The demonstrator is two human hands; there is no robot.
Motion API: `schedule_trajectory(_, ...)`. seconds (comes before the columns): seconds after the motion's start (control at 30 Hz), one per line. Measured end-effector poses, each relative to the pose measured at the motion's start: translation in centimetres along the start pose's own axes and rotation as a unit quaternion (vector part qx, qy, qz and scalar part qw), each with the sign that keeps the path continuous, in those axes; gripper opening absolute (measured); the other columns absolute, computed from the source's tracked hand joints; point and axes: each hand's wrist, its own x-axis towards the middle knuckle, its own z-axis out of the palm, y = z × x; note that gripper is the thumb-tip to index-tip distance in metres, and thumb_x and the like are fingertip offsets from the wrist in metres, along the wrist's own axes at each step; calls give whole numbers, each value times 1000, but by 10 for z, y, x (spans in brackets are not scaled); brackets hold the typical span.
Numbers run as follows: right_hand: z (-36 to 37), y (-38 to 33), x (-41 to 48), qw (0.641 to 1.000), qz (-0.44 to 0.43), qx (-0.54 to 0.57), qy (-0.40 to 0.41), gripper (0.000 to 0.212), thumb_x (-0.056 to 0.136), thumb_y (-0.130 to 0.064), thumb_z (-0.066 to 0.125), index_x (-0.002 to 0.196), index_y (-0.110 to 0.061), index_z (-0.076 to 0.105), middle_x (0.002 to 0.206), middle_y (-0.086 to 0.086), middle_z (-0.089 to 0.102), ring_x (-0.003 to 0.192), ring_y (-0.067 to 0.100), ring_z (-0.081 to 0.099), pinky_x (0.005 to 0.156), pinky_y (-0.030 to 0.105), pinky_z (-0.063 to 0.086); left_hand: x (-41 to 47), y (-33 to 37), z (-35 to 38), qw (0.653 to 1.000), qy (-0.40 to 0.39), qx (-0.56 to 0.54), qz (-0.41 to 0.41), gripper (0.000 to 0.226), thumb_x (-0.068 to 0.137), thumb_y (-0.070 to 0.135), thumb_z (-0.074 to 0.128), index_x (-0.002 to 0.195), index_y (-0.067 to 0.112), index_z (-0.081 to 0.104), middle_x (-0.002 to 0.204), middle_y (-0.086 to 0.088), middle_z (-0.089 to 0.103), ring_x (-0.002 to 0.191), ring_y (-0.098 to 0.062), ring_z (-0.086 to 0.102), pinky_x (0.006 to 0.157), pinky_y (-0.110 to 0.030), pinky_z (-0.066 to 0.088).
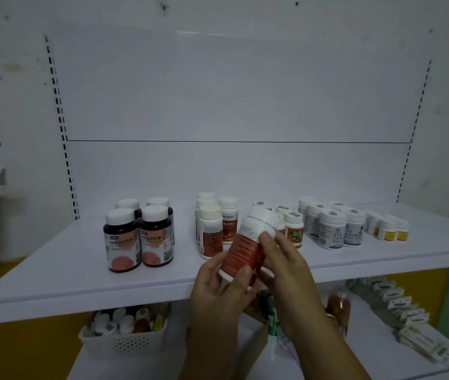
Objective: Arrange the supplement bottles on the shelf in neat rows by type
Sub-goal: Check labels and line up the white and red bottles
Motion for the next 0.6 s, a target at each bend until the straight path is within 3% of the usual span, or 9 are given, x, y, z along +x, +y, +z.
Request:
schedule_trajectory(0.07, 1, 6, -4, 1000, 9, -1, -3, 44, 71, -47, 62, 113, -33, 62, 100, -1, 73, 97, 20, 69, 82, 44, 57, -2, -4, 2, 998, 12, 46, 34, 41, 64, 6, 73, 98, 24, 59, 93, 2, 70, 81, -12, 71, 69, -29, 59)
schedule_trajectory(0.13, -1, 7, -4, 1000, -4, 4, 7, 46, 69, -47, 60, 111, -29, 63, 97, -1, 74, 95, 19, 70, 78, 40, 59, -2, -4, 2, 998, -6, 50, 25, 39, 65, 9, 72, 99, 24, 58, 93, 3, 69, 80, -13, 71, 68, -28, 59)
schedule_trajectory(0.23, -3, 2, -2, 999, -8, 41, 9, 44, 71, -40, 59, 108, -17, 65, 93, 3, 74, 90, 17, 70, 62, 25, 57, 2, 0, -2, 991, -77, -61, -90, 44, 64, 26, 62, 105, 13, 58, 94, -14, 73, 79, -27, 72, 61, -33, 60)
schedule_trajectory(0.33, -3, 2, -1, 999, 2, 52, -3, 41, 72, -36, 60, 109, -19, 65, 97, 3, 75, 93, 19, 70, 61, 25, 56, 5, 4, -9, 976, -106, -108, -155, 51, 65, 27, 60, 112, 6, 57, 96, -21, 72, 77, -33, 72, 58, -35, 60)
schedule_trajectory(0.47, -4, 4, 4, 1000, -6, 21, 10, 30, 79, -37, 61, 108, -28, 64, 102, 0, 73, 98, 17, 68, 78, 32, 53, 7, 0, -11, 996, -31, -65, -54, 48, 61, 13, 67, 108, 10, 59, 108, -20, 68, 92, -34, 69, 60, -34, 59)
schedule_trajectory(0.53, -5, 0, 6, 1000, -20, -20, 9, 46, 69, -47, 62, 109, -26, 63, 104, 2, 72, 96, 16, 69, 81, 32, 54, 4, -2, -12, 1000, 12, 17, 7, 45, 57, 4, 74, 98, 16, 59, 104, -12, 68, 86, -23, 71, 59, -31, 58)
schedule_trajectory(0.6, -7, -5, 8, 999, -26, -48, 4, 53, 62, -49, 62, 108, -24, 62, 97, -1, 73, 87, 13, 71, 73, 28, 55, 0, -4, -12, 996, 13, 75, 42, 47, 59, -11, 74, 94, 16, 58, 94, -3, 68, 74, -10, 72, 53, -24, 56)
